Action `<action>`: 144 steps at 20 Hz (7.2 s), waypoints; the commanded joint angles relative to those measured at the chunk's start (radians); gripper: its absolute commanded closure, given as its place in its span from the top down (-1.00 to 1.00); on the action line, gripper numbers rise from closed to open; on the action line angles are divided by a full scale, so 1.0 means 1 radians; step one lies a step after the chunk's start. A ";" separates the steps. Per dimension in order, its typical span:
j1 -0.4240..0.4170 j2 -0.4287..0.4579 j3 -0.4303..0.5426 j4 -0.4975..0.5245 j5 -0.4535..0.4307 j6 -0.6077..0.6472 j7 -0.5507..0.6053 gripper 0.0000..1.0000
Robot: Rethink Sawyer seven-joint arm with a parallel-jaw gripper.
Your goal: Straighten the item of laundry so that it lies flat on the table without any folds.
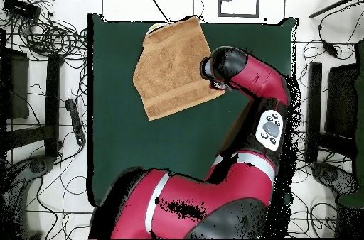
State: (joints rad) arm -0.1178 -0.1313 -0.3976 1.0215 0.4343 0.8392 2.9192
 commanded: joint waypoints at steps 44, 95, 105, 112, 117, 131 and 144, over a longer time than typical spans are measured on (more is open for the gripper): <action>-0.020 0.175 0.166 0.030 0.029 -0.128 0.084 -1.00; -0.190 -0.089 0.032 0.138 -0.288 0.103 -0.112 -1.00; -0.227 -0.158 0.188 0.265 -0.154 -0.015 -0.006 -1.00; -0.215 -0.162 0.211 0.282 -0.127 -0.040 0.036 -1.00; -0.203 -0.163 0.226 0.282 -0.134 -0.044 0.031 1.00; -0.120 -0.103 0.166 0.198 -0.110 -0.034 0.209 1.00; -0.040 -0.025 0.112 0.128 -0.004 -0.063 0.335 1.00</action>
State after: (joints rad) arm -0.2058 -0.2503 -0.3187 1.1517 0.3599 0.8342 2.9192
